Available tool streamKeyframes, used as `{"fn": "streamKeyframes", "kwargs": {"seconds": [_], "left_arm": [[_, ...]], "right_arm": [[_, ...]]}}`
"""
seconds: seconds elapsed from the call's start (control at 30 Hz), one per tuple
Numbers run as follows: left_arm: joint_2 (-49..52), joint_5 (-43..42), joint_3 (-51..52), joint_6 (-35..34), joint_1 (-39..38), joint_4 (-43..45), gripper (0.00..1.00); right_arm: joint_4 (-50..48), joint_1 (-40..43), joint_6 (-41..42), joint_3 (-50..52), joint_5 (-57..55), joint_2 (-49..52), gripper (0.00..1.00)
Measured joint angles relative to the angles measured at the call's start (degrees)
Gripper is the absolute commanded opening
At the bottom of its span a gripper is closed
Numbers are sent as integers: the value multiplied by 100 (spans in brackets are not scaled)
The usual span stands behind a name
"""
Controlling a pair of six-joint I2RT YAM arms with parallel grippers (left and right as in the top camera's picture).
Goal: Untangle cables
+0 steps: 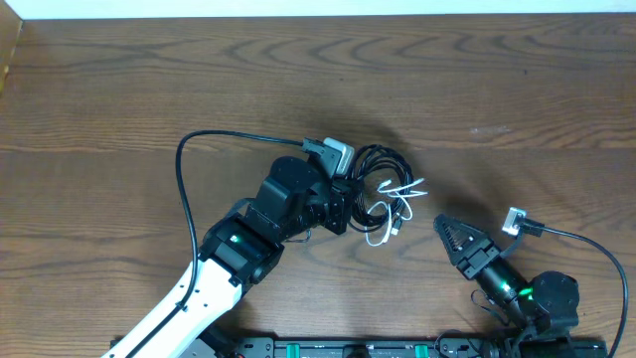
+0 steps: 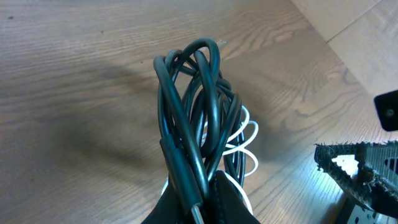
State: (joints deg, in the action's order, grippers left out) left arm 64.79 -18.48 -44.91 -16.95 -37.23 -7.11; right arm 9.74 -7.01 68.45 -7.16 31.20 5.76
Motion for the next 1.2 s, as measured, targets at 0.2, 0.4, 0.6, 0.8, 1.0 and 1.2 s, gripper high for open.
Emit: {"fn": "streamKeyframes", "kwargs": {"seconds": [0.2, 0.4, 0.6, 0.8, 1.0, 1.2], "left_arm": [[0, -531, 0, 629, 0, -4, 8], [0, -892, 0, 844, 0, -2, 8], [0, -1235, 0, 916, 0, -4, 7], [0, -1537, 0, 935, 0, 31, 7], [0, -1779, 0, 933, 0, 111, 7], [0, -2188, 0, 933, 0, 184, 7]], "right_arm": [[-2, 0, 706, 0, 7, 0, 42], [13, 0, 813, 0, -136, 0, 44], [107, 0, 824, 0, -428, 0, 44], [455, 0, 855, 0, -437, 2, 44], [459, 0, 986, 0, -389, 2, 38], [457, 0, 1416, 0, -376, 2, 31]]}}
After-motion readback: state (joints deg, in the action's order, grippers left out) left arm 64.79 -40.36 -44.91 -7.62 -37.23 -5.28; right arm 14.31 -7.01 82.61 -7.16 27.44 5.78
